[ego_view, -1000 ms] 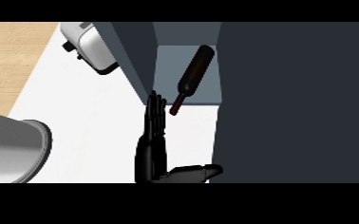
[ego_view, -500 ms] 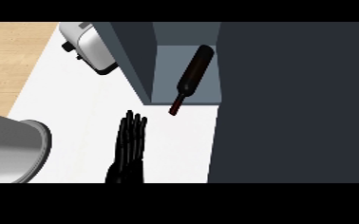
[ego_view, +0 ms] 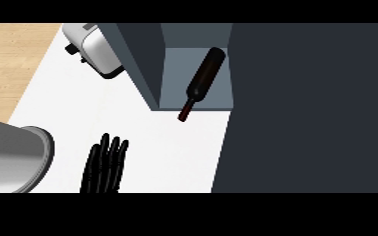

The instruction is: Pick up the wine, place it into the cabinet and close the cabinet

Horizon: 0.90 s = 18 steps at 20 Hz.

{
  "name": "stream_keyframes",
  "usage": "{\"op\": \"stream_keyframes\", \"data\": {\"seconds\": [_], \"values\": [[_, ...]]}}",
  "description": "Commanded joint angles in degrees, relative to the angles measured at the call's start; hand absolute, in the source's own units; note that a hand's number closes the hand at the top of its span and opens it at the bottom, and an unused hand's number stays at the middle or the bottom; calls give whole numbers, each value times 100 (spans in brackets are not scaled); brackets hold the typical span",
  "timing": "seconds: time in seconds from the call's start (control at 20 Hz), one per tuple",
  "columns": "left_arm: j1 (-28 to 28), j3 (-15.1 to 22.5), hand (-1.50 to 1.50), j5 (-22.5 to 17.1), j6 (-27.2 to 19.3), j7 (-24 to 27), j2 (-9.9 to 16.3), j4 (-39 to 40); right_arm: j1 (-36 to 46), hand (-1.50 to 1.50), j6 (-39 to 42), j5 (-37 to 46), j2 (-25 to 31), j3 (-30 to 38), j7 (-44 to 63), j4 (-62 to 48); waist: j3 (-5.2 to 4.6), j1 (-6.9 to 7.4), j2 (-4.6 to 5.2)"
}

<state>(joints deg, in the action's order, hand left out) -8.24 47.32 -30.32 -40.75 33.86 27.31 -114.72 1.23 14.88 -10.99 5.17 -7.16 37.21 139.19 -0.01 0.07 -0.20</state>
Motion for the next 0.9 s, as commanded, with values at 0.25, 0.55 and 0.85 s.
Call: {"op": "stream_keyframes", "data": {"seconds": [0.25,0.55,0.85], "values": [[-452,-1089,-150,-581,458,-141,803,-805,-769,150,-42,-1007,-276,-803,791,764,1,0,-8],[-1059,-1614,-150,-914,1132,303,1005,-674,-1077,150,278,-543,-336,-1851,595,729,-4,23,-19],[-1561,-2612,-150,-1531,1830,316,1493,-727,-985,150,75,167,-513,-3121,557,781,-11,20,-30]]}}
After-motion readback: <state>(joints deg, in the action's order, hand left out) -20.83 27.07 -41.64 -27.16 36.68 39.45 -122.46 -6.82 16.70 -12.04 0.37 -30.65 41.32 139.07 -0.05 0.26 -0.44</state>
